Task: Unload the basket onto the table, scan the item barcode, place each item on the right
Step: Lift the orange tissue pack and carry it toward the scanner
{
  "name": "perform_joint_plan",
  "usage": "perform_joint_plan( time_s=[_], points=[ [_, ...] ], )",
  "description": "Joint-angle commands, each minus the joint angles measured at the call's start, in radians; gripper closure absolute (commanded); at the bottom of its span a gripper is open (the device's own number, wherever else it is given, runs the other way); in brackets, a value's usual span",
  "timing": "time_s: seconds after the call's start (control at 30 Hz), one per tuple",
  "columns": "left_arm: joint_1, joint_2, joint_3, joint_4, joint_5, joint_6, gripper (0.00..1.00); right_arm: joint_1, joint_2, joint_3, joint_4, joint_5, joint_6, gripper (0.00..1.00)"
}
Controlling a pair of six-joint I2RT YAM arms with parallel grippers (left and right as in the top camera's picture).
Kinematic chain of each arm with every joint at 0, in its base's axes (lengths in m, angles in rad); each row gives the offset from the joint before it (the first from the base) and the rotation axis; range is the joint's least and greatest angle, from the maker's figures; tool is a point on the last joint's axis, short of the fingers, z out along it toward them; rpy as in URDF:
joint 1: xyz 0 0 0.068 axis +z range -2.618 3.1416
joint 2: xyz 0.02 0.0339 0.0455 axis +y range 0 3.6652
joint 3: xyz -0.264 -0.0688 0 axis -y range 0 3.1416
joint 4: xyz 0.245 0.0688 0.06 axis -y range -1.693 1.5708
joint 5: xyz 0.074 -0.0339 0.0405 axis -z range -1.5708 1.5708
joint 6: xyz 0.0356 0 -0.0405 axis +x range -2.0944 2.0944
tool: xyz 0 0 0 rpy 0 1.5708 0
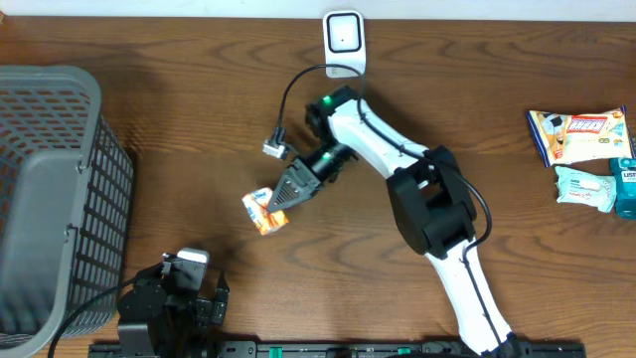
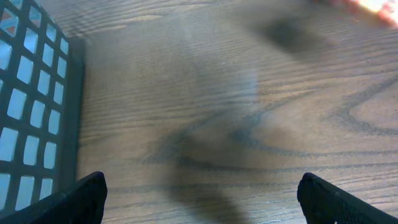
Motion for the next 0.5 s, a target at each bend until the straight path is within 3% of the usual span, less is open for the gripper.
perform_joint_plan(
  time_s=[0.0,0.2,0.47],
  points=[
    [0.005,-0.001,-0.002,-0.002,-0.005,-0.013,0.02,-0.019,0.013,-0.006,-0.100,-0.113,-0.411,0.99],
    [0.005,-0.001,-0.002,-0.002,-0.005,-0.013,0.02,-0.025,0.013,-0.009,-0.100,-0.120,-0.405,0.99],
    [0.005,-0.001,-0.002,-0.002,-0.005,-0.013,0.02,-0.024,0.012,-0.009,-0.100,-0.108,-0.282,0.99]
  ],
)
